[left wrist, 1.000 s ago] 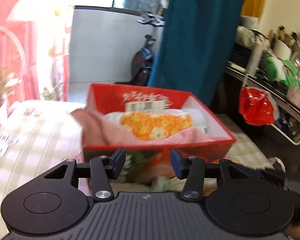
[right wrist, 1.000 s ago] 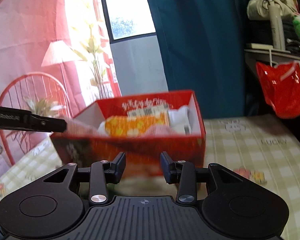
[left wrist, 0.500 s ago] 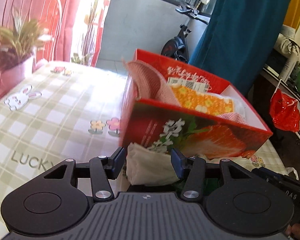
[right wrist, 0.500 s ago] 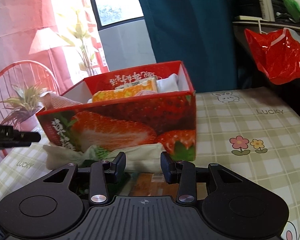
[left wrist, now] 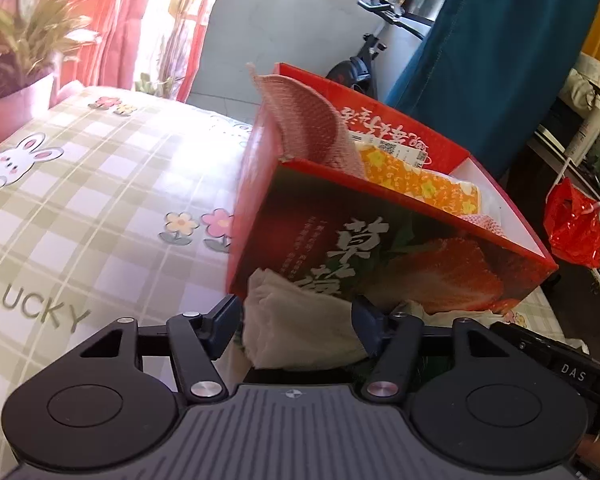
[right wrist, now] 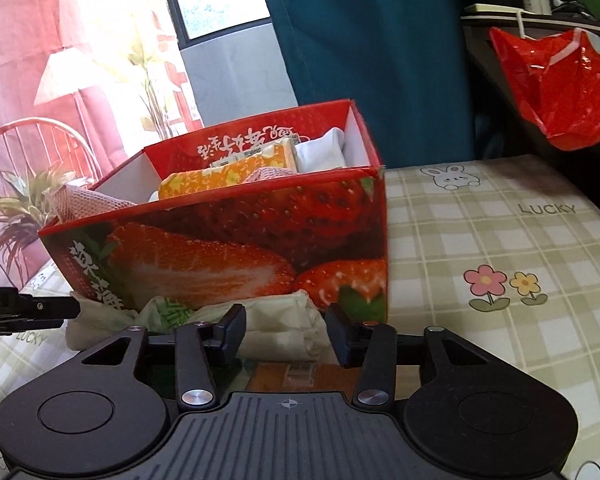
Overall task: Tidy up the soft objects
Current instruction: 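Move both grippers to the white cloth bundle with green tassel, then close both grippers on the white cloth bundle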
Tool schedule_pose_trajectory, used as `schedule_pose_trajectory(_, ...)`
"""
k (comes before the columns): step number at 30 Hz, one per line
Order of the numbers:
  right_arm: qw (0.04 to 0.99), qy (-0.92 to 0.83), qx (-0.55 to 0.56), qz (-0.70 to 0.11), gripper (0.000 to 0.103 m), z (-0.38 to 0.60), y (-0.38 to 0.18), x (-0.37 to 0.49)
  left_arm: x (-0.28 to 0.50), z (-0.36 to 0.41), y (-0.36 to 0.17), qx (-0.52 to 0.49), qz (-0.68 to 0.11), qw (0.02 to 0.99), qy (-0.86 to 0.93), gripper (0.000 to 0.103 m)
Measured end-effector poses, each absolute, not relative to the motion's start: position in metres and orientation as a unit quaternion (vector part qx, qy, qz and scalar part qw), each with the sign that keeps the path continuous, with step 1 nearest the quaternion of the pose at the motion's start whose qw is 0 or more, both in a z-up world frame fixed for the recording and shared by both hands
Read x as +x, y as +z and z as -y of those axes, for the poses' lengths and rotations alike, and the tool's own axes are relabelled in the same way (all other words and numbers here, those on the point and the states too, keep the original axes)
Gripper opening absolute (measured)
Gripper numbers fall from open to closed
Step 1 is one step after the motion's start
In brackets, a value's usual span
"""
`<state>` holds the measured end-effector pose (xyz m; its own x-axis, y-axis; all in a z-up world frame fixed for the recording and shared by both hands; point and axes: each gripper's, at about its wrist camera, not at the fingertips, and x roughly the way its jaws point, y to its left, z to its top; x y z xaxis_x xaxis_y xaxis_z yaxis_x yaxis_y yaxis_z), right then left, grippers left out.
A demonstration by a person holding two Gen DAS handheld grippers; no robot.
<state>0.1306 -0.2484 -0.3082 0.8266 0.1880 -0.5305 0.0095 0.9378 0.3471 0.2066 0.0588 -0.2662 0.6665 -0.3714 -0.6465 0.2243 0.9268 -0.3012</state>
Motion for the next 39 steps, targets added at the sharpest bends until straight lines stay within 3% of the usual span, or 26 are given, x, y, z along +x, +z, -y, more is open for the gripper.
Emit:
schedule_pose_trajectory(6,0.931,0.050,0.171,-0.319,0.052,0.243,-0.315,0.150,0.214,-0.048,-0.276,-0.082,-0.383,0.904,-0.170,0.064)
schedule_pose_trajectory(9,0.924,0.054,0.186,-0.329,0.062,0.248,-0.321,0.158,0.213,-0.047,-0.278,-0.079,-0.378,0.906,-0.172,0.064)
schedule_pose_trajectory(15,0.907,0.059,0.225,-0.351,0.062,0.257,-0.335,0.170,0.217,-0.049,-0.286,-0.091,-0.391,0.899,-0.178,0.061)
schedule_pose_trajectory(21,0.908,0.078,0.208,-0.356,0.057,0.249,-0.338,0.173,0.219,-0.050,-0.293,-0.109,-0.395,0.895,-0.179,0.061)
schedule_pose_trajectory(27,0.909,0.069,0.216,-0.349,0.040,0.253,-0.332,0.170,0.220,-0.054,-0.291,-0.130,-0.405,0.889,-0.172,0.060)
schedule_pose_trajectory(34,0.923,0.066,0.195,-0.324,0.022,0.250,-0.323,0.158,0.210,-0.047,-0.282,-0.103,-0.388,0.901,-0.166,0.038)
schedule_pose_trajectory(36,0.928,0.067,0.191,-0.314,0.019,0.251,-0.320,0.152,0.206,-0.048,-0.280,-0.103,-0.382,0.904,-0.161,0.020)
schedule_pose_trajectory(39,0.931,0.071,0.193,-0.302,0.014,0.251,-0.314,0.145,0.202,-0.051,-0.274,-0.114,-0.377,0.906,-0.156,0.015)
